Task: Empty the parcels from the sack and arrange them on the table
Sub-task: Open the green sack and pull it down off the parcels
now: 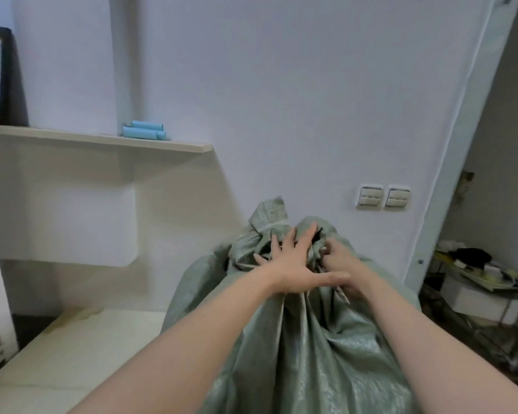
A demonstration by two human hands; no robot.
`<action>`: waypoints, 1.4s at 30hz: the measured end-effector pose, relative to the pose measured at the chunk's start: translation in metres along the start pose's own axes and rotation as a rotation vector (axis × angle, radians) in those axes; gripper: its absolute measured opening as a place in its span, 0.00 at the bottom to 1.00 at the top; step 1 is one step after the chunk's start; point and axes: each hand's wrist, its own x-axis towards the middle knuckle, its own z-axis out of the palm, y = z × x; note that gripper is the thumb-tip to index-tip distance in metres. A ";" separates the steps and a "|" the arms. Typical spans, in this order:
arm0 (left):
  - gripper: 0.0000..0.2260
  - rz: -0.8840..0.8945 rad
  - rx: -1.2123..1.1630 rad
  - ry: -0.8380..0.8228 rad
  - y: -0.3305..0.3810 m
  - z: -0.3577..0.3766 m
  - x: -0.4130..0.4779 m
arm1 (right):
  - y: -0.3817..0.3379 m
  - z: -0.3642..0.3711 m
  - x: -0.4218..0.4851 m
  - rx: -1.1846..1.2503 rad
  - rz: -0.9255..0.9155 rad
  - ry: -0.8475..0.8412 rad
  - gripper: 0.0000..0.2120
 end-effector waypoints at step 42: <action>0.04 0.024 -0.971 0.746 0.064 -0.037 -0.004 | -0.105 -0.052 -0.010 0.379 -0.122 0.837 0.19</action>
